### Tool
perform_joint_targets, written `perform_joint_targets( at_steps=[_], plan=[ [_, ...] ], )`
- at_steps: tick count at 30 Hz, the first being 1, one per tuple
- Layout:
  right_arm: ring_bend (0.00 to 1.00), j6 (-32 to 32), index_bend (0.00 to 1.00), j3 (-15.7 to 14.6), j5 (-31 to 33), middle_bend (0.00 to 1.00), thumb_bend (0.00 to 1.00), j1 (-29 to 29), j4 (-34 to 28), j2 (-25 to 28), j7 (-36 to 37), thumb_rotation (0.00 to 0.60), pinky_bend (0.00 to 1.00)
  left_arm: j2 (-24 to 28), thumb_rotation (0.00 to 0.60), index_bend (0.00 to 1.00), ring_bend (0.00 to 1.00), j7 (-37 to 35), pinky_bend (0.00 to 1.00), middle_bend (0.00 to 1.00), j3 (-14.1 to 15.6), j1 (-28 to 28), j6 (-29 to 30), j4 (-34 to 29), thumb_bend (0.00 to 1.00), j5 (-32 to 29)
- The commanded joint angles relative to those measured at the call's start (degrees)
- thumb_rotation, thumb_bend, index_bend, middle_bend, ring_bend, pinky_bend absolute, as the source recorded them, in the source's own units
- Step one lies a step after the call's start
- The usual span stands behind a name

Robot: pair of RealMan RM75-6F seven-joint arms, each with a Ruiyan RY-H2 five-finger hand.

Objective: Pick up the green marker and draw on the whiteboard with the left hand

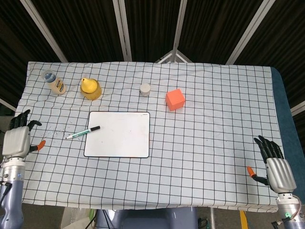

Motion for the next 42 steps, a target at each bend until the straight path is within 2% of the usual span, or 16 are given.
perform_joint_targets(
  at_steps=[1,7,16,27,42],
  plan=[
    [0.00,-0.24,0.00,0.05,0.13,0.00,0.32,0.10,-0.09,0.15,0.48,0.600,0.00,-5.10,0.600,0.38,0.00,9.21,0.00,0.00,-3.31,-6.67,-2.82,1.06,0.38,-9.15],
    [0.00,-0.70,0.00,0.02,0.24,0.00,0.32,0.24,-0.17,0.42,1.32,0.600,0.00,-10.94,0.600,0.39,0.00,16.25,0.00,0.00,-4.32,-11.89,-2.63,5.25,0.41,-16.32],
    [0.00,-1.34,0.00,-0.16,0.08,0.00,0.32,0.51,-0.38,0.69,2.27,0.600,0.00,-18.68,0.600,0.40,0.00,19.04,0.00,0.00,-4.22,-16.22,-3.36,11.52,0.45,-22.97],
    [0.00,-1.67,0.00,-0.17,0.29,0.00,0.32,0.61,-0.64,0.90,2.87,0.600,0.00,-23.94,0.600,0.42,0.00,18.83,0.00,0.00,-4.42,-18.80,-3.96,17.77,0.46,-25.84],
    [0.00,-1.64,0.00,-0.21,0.32,0.00,0.32,0.57,-0.81,1.04,3.02,0.600,0.00,-27.40,0.600,0.43,0.00,18.91,0.00,0.00,-3.87,-20.48,-4.48,23.15,0.48,-26.93]
  ],
)
